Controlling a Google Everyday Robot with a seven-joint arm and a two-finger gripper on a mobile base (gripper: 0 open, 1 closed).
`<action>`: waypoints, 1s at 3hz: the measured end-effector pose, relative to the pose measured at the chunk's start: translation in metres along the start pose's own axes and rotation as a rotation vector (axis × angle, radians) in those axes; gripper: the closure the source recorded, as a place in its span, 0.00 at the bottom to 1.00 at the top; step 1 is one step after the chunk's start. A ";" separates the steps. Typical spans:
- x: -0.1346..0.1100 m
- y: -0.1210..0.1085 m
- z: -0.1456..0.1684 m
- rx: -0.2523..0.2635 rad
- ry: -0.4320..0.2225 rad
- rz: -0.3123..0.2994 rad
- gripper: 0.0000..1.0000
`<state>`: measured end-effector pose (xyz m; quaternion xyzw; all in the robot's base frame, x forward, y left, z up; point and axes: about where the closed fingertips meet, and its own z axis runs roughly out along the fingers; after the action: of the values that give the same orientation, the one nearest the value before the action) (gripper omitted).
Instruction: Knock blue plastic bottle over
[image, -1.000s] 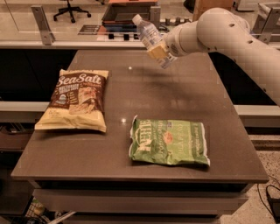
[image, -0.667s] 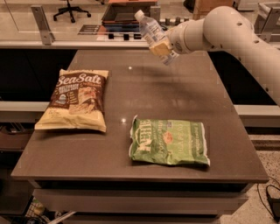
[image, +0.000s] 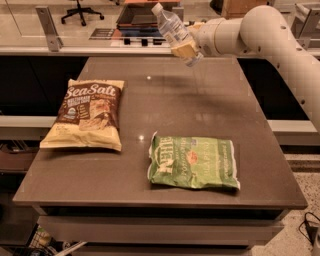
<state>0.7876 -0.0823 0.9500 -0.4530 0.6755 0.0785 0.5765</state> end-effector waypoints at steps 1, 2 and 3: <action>-0.013 0.002 0.005 -0.029 -0.040 -0.052 1.00; -0.027 0.007 0.012 -0.058 -0.063 -0.076 1.00; -0.034 0.014 0.023 -0.096 -0.119 -0.064 1.00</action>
Offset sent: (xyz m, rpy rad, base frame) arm 0.0012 0.0392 0.0272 -0.0180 -0.0728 0.1448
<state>0.7915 -0.0420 0.9659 -0.4960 0.6206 0.1189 0.5956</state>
